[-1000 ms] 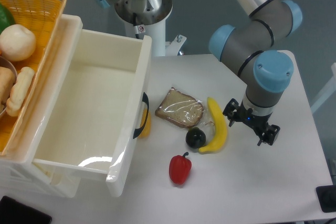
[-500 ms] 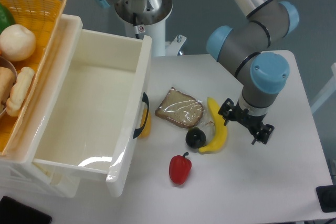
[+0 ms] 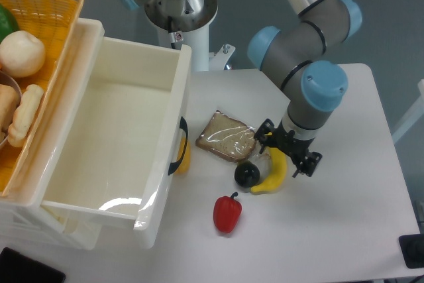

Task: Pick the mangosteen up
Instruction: 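Move the gripper over the dark mangosteen beside the banana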

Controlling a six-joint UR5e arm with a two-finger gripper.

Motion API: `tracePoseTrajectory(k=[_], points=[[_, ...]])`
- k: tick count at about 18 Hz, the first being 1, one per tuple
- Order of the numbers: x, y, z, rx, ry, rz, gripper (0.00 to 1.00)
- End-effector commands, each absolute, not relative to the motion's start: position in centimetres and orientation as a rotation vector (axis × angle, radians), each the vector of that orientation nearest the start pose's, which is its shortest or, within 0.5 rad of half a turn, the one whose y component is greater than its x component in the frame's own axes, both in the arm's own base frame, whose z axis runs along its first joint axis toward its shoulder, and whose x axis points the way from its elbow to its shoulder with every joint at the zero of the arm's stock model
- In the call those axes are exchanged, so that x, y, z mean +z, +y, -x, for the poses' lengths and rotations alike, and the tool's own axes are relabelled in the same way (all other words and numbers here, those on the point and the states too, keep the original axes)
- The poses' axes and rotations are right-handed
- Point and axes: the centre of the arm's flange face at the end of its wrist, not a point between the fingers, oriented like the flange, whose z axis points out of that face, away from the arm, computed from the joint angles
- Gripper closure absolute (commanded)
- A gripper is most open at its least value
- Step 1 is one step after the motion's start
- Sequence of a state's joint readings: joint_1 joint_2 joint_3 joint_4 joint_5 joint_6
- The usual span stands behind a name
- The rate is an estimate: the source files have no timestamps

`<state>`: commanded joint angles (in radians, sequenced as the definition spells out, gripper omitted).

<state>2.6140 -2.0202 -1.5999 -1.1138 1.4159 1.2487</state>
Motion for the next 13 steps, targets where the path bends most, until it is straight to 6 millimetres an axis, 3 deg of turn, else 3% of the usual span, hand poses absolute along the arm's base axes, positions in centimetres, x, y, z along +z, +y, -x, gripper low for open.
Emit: tracePoseTrajectory(k=[5,13], points=[[24.4,46.0,46.7,-0.120,0.341,2.989,0.00],[22.0,46.6,45.6,-0.176,0.372,3.009,0.00]])
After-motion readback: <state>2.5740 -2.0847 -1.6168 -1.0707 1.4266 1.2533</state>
